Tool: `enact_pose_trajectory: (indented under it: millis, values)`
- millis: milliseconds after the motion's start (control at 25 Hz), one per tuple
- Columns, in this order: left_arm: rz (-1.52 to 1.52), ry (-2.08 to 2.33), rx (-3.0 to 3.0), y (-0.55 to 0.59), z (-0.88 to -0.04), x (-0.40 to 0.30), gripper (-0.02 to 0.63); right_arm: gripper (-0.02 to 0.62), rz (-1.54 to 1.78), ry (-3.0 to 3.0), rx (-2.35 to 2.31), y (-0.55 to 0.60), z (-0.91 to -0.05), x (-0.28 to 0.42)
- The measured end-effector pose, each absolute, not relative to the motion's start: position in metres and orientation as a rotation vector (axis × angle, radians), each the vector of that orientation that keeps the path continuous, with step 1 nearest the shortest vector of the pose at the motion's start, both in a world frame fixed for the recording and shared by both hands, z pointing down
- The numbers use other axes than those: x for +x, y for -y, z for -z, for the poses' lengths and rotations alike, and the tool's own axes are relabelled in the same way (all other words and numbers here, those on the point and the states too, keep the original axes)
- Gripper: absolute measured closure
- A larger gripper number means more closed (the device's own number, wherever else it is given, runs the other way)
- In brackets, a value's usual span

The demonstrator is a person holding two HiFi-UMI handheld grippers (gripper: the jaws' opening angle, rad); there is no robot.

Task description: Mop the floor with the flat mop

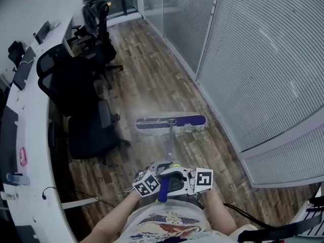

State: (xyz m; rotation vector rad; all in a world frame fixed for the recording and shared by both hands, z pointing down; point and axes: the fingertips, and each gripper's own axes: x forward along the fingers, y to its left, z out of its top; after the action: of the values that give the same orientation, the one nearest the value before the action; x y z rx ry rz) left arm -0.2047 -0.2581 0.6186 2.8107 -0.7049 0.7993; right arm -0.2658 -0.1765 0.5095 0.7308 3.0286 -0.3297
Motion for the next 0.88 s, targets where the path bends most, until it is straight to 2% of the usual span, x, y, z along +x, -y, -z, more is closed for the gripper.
enact_pose_trajectory:
  millis: [400, 880]
  values:
    - [-0.851, 0.733, 2.777, 0.447, -0.611, -0.172, 0.382, 0.322, 0.363, -2.972, 0.752, 0.366, -0.493, -0.229]
    - [-0.868, 0.783, 2.763, 0.588, -0.621, -0.168, 0.382, 0.321, 0.336, -2.961, 0.779, 0.504, -0.503, -0.220]
